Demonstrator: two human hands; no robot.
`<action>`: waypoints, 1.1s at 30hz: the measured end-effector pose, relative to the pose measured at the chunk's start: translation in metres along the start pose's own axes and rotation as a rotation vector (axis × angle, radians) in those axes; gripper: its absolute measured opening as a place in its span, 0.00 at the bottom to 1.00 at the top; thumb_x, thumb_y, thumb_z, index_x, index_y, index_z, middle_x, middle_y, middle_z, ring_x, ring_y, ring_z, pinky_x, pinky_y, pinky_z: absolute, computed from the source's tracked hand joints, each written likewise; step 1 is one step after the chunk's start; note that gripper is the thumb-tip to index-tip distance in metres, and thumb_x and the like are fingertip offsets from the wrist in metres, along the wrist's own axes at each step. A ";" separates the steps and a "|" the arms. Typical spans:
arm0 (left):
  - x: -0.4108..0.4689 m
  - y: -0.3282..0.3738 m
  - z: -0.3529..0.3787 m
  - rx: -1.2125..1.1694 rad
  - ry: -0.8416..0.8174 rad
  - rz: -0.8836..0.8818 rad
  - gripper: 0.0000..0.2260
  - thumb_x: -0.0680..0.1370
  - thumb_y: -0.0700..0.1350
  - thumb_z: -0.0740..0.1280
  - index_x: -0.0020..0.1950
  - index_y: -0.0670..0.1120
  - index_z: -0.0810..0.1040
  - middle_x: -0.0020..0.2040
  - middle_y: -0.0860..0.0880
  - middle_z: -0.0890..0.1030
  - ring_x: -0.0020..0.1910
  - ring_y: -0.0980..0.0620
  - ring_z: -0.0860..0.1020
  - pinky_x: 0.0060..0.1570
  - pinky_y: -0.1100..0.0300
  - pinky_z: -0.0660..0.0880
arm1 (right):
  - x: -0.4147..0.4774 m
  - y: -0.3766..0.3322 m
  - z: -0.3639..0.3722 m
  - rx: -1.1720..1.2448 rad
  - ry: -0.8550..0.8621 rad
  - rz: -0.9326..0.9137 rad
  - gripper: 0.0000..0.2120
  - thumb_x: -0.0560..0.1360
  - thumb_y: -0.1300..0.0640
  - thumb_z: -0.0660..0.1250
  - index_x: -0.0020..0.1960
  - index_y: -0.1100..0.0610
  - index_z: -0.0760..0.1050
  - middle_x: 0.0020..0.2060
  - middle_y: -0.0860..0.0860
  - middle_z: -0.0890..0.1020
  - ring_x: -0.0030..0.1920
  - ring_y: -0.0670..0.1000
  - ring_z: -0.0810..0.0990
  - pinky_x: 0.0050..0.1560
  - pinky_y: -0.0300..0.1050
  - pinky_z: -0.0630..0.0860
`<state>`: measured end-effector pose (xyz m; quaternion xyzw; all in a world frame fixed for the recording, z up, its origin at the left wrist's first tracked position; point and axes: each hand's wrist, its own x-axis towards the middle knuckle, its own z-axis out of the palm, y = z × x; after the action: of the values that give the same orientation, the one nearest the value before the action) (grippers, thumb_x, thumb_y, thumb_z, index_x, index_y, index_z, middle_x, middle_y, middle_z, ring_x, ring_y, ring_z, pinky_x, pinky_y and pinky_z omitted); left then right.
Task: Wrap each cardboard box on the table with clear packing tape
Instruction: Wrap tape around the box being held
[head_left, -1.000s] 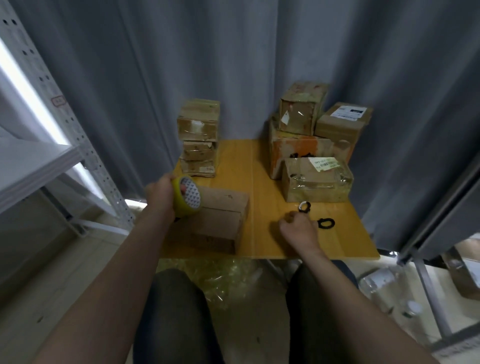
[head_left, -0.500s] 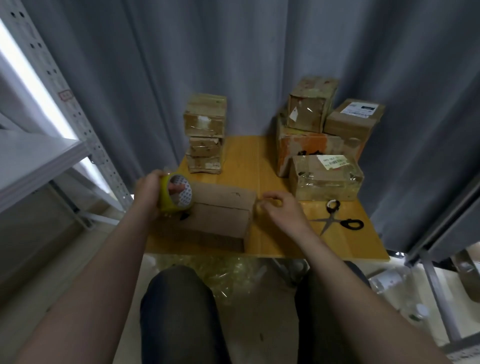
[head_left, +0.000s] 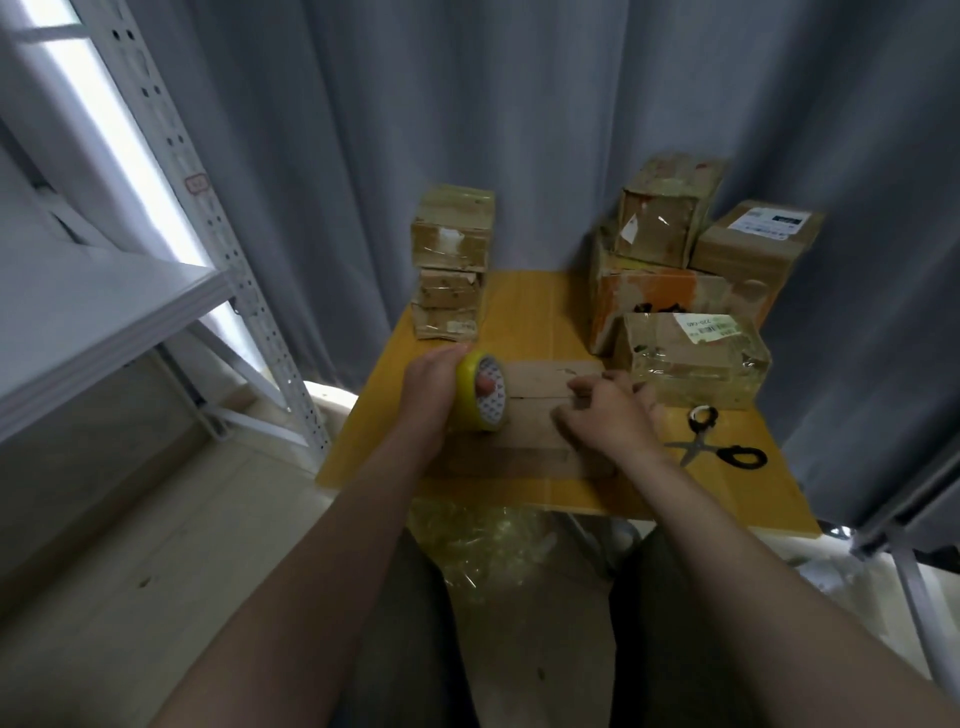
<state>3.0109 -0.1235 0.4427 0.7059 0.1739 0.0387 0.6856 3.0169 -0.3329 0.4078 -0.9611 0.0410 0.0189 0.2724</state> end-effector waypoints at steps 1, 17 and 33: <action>-0.004 0.003 0.002 0.026 0.024 0.056 0.07 0.80 0.44 0.69 0.56 0.47 0.84 0.39 0.53 0.85 0.41 0.54 0.84 0.36 0.65 0.79 | 0.003 -0.005 -0.007 0.030 0.007 -0.023 0.23 0.77 0.37 0.67 0.69 0.43 0.77 0.74 0.51 0.69 0.74 0.63 0.62 0.72 0.58 0.60; -0.048 0.046 0.030 -0.047 -0.173 0.291 0.07 0.84 0.49 0.65 0.61 0.49 0.72 0.37 0.43 0.86 0.33 0.42 0.85 0.36 0.50 0.82 | 0.013 -0.085 -0.074 0.613 -0.056 -0.333 0.07 0.77 0.54 0.75 0.50 0.57 0.87 0.39 0.47 0.85 0.39 0.41 0.80 0.38 0.35 0.73; -0.076 0.016 -0.011 0.196 -0.553 -0.285 0.20 0.84 0.53 0.64 0.67 0.38 0.73 0.45 0.38 0.86 0.43 0.41 0.85 0.55 0.40 0.81 | 0.054 -0.081 -0.073 0.704 0.007 -0.195 0.09 0.77 0.56 0.75 0.52 0.61 0.86 0.46 0.49 0.86 0.37 0.48 0.82 0.25 0.28 0.69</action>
<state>2.9394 -0.1358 0.4730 0.7209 0.0810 -0.2677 0.6340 3.0790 -0.3064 0.5095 -0.8081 -0.0458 -0.0257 0.5867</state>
